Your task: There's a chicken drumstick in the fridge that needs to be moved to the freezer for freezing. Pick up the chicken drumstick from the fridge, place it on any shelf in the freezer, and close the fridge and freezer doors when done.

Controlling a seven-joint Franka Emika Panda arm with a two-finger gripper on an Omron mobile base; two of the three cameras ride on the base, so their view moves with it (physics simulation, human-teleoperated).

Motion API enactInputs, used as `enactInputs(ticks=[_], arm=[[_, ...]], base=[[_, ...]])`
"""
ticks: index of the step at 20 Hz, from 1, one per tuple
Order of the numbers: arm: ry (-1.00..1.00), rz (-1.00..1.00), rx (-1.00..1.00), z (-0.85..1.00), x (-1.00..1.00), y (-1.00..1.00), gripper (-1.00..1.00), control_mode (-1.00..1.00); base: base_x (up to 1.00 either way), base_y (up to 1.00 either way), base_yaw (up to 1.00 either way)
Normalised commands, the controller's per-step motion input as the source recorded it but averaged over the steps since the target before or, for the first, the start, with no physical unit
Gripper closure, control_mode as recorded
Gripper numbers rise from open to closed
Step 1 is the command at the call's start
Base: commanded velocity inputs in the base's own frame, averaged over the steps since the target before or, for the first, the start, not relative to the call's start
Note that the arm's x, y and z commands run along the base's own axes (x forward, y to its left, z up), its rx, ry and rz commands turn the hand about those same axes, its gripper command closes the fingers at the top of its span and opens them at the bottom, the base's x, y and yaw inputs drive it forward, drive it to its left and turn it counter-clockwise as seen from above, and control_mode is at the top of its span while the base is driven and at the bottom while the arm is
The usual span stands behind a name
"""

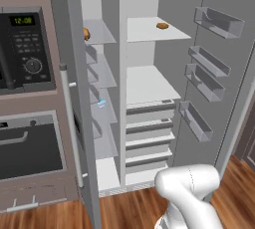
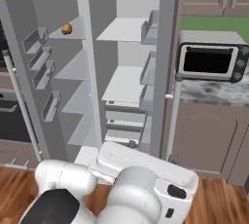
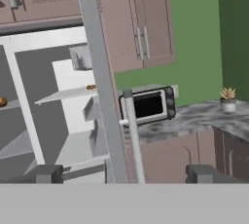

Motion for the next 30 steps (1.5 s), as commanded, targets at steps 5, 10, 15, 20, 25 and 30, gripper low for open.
enactInputs(ticks=[5,10,15,20,25,30], arm=[[-0.10,0.08,0.01,-0.76,0.70,-0.53,-1.00,-1.00],[-0.06,0.12,0.05,-0.52,0.88,-0.59,-1.00,-1.00],[-0.01,0.07,0.03,-0.43,0.74,-0.62,-1.00,-1.00],[0.00,0.04,0.00,-0.52,0.62,-0.30,-1.00,-1.00],[0.00,0.29,0.09,-0.42,0.46,-0.20,-1.00,-1.00],[-0.07,0.33,0.10,-0.13,0.43,-0.44,-1.00,-1.00]], base=[[0.00,0.00,0.00],[0.00,0.00,0.00],[0.00,0.00,0.00],[0.00,0.00,0.00],[0.00,0.00,0.00],[0.00,0.00,0.00]])
